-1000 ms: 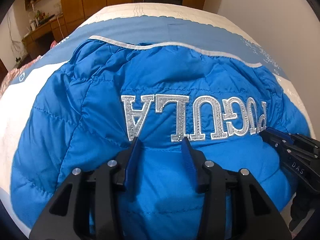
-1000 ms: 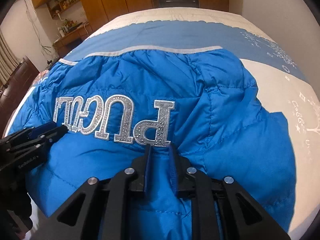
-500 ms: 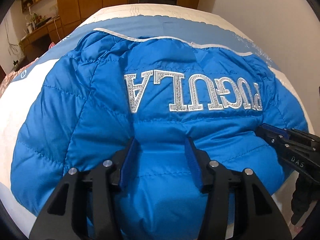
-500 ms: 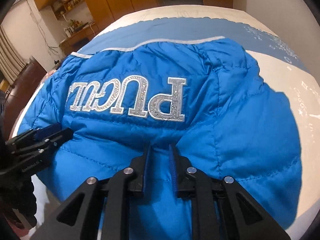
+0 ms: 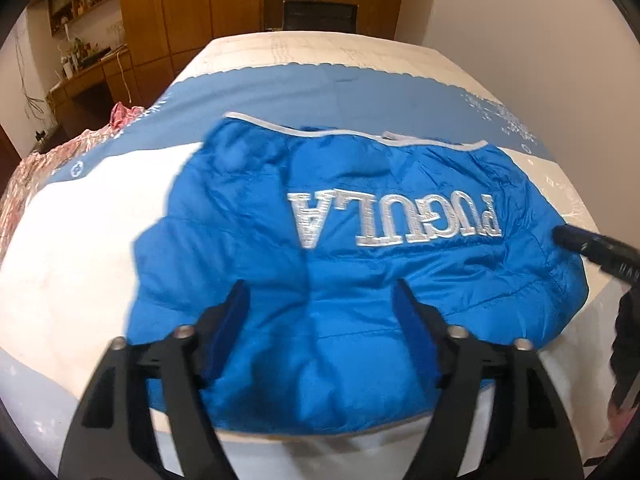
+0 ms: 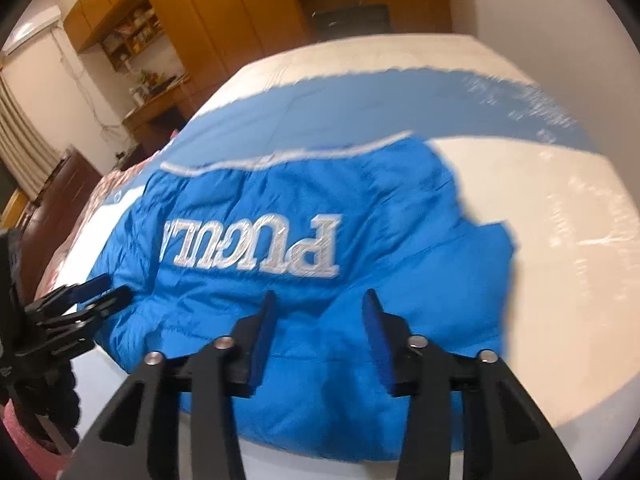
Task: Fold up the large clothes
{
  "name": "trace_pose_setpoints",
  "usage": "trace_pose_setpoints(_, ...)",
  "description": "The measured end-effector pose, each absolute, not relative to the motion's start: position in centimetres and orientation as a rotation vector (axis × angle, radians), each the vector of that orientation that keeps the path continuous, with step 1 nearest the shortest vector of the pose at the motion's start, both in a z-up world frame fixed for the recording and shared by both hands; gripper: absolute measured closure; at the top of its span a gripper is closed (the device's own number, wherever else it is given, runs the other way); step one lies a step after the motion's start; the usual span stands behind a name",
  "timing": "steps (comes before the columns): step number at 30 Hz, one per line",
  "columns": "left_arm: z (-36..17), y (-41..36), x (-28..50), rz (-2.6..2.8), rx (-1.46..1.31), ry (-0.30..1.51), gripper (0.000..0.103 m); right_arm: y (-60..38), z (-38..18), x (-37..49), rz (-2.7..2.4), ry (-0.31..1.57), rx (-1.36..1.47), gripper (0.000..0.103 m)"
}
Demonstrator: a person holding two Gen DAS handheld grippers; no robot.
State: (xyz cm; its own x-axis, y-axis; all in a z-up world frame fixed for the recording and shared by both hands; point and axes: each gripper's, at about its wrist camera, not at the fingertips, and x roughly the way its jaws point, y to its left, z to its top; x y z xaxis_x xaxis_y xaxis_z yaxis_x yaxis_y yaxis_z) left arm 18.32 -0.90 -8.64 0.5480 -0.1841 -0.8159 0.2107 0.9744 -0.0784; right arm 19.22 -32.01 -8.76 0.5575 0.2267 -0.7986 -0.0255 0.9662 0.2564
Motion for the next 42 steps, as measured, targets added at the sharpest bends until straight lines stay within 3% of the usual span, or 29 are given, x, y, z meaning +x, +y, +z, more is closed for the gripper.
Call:
trace_pose_setpoints(1,-8.5,-0.1,18.6,-0.228,0.020,0.971,0.023,-32.7,-8.5,19.3,0.134,0.974,0.231,0.044)
trace_pose_setpoints(6,-8.5,5.8,20.7,-0.129,-0.062,1.013,0.021,-36.6,-8.0,20.1,0.061,0.985,0.250,0.031)
trace_pose_setpoints(12,-9.0,10.6,22.7,-0.117,-0.157,1.069,0.021,-39.9,-9.8,21.0,0.068,1.047,0.311,0.025)
trace_pose_setpoints(23,-13.7,12.9,25.0,-0.253,-0.395,1.180,0.018,-43.0,-14.9,23.3,0.169,1.206,0.514,0.018)
trace_pose_setpoints(31,-17.5,11.5,27.4,-0.308,-0.475,1.262,0.006,-42.7,-18.1,25.3,0.277,1.240,0.672,0.017)
trace_pose_setpoints(32,-17.5,11.2,27.5,-0.310,-0.470,1.265,0.008,-42.6,-18.0,25.4,0.277,1.235,0.671,0.022)
trace_pose_setpoints(33,-17.3,10.8,27.6,-0.315,-0.464,1.263,0.025,-42.5,-17.9,25.5,0.277,1.234,0.667,0.030)
trace_pose_setpoints(35,-16.7,10.1,27.3,-0.338,-0.471,1.256,0.049,-42.3,-17.6,25.5,0.308,1.234,0.685,0.060)
trace_pose_setpoints(36,-16.0,9.7,27.0,-0.326,-0.447,1.243,0.060,-42.2,-17.3,25.4,0.316,1.232,0.687,0.065)
trace_pose_setpoints(39,-14.2,9.6,25.9,-0.318,-0.451,1.207,0.077,-41.9,-15.4,24.6,0.337,1.201,0.682,0.076)
trace_pose_setpoints(42,-11.5,9.4,24.4,-0.345,-0.447,1.149,0.085,-41.7,-12.6,23.2,0.368,1.152,0.695,0.080)
